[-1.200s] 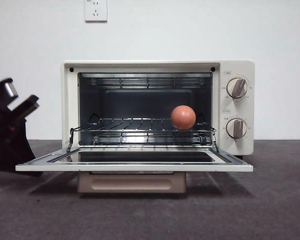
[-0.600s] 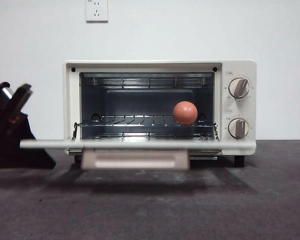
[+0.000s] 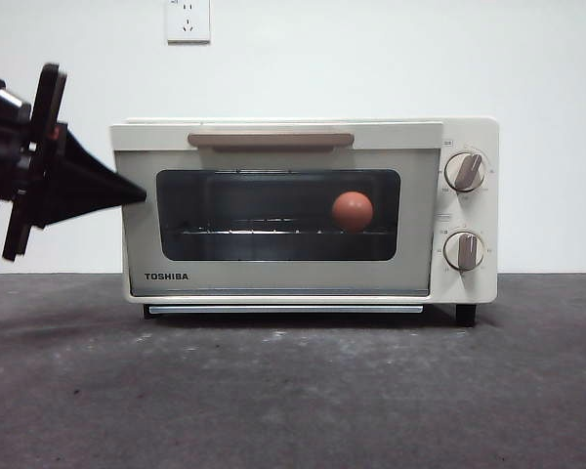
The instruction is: Eggoven
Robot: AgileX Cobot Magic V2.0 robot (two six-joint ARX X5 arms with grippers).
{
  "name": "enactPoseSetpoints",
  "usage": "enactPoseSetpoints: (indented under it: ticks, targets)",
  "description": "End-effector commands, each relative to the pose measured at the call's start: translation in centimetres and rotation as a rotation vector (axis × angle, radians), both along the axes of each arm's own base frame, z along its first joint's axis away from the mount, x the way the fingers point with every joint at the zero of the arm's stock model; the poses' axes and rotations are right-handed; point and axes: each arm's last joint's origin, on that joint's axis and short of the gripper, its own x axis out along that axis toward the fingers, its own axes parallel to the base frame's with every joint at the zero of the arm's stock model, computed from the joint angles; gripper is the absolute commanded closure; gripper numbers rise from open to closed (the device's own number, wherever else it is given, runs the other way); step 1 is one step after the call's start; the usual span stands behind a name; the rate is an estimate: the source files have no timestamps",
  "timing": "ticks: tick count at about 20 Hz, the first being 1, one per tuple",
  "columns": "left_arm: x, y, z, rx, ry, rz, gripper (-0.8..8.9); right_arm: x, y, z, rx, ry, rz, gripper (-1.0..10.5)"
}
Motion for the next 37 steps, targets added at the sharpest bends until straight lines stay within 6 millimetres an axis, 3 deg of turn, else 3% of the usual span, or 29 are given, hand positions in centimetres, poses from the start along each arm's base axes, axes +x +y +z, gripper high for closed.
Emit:
enactPoseSetpoints:
  ticks: [1, 5, 11, 14, 21, 26, 30, 32, 37]
  targets:
    - [0.7, 0.0, 0.7, -0.033, 0.011, 0.011, 8.07, -0.2, -0.1, 0.4, 0.013, -0.001, 0.003, 6.3]
    - [0.3, -0.1, 1.7, -0.046, -0.003, 0.008, 8.06, -0.2, -0.1, 0.4, 0.01, 0.001, 0.004, 6.3]
    - [-1.7, -0.3, 4.9, -0.034, -0.048, -0.006, 8.06, -0.2, -0.1, 0.3, 0.004, 0.006, 0.004, 6.4]
    - [-3.8, -0.7, 6.9, 0.007, -0.086, -0.011, 8.06, -0.2, -0.1, 0.2, -0.01, 0.016, 0.006, 6.4]
    - [-10.6, -1.1, 10.3, 0.193, -0.144, 0.091, 8.06, 0.5, 0.5, -0.1, -0.067, 0.038, 0.02, 6.7]
    - [-15.2, -0.4, 11.1, 0.316, -0.165, 0.188, 8.06, 1.5, 1.3, -0.5, -0.135, 0.054, 0.039, 7.3]
    - [-17.8, 0.4, 11.3, 0.379, -0.178, 0.257, 8.06, 2.3, 2.0, -1.0, -0.2, 0.06, 0.061, 8.7]
    - [-18.7, 0.6, 11.2, 0.403, -0.184, 0.276, 8.06, 2.7, 2.3, -1.2, -0.213, 0.06, 0.067, 9.5]
    - [-19.9, 0.9, 11.1, 0.423, -0.183, 0.277, 8.06, 3.3, 3.0, -1.9, -0.197, 0.024, 0.089, 9.4]
